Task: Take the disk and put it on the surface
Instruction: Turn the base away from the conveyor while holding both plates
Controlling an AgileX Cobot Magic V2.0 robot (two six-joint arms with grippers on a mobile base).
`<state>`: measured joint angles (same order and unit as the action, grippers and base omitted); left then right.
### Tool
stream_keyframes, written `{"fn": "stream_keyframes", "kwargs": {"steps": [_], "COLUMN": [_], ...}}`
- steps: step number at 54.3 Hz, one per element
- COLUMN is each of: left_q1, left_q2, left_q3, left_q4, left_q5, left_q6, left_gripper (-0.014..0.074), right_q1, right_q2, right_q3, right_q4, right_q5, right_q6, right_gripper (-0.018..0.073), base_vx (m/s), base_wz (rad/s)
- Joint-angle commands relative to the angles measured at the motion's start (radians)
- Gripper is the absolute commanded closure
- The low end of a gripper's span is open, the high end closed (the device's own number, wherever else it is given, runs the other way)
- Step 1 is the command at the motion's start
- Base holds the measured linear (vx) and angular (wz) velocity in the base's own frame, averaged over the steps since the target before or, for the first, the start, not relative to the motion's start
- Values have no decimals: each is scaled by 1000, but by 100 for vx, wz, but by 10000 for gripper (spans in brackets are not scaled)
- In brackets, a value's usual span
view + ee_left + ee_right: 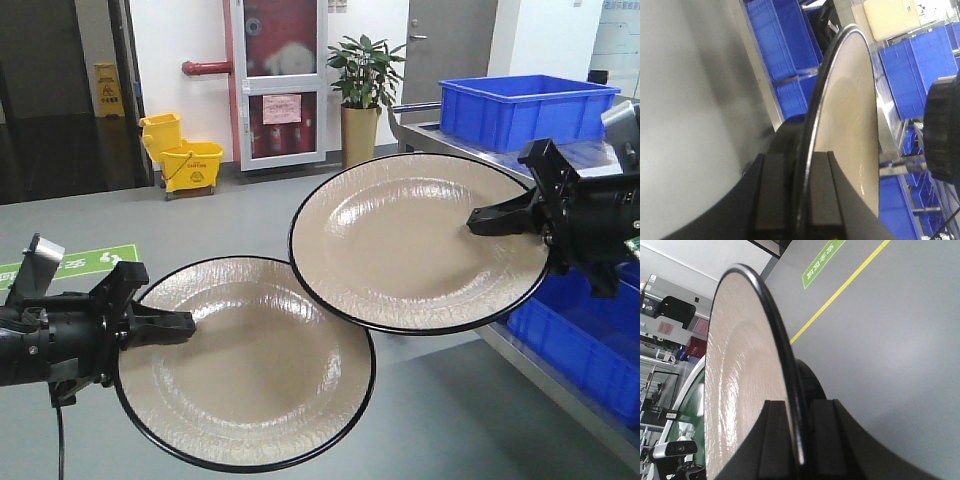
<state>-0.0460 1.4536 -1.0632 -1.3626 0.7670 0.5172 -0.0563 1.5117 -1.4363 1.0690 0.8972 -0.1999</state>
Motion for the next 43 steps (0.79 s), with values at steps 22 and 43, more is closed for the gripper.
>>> {"fn": "stream_keyframes", "kwargs": {"steps": [22,43], "left_q1": [-5,-5], "left_q2": [-47,-47], "left_q3": [-30,-30], "left_q4": [-107,-107], "left_q5": [15,15], "left_q6": [-17,-17], "left_gripper": [598,598], "right_q1": [-4,-4], "right_q2": [-49,-49], "right_q3": [-42,-42], "right_q4": [109,109], "right_q5": [-40,-40], "right_q6": [4,4], "right_gripper": [564,564], "base_vx": [41,43], "base_wz": [4,-1]}}
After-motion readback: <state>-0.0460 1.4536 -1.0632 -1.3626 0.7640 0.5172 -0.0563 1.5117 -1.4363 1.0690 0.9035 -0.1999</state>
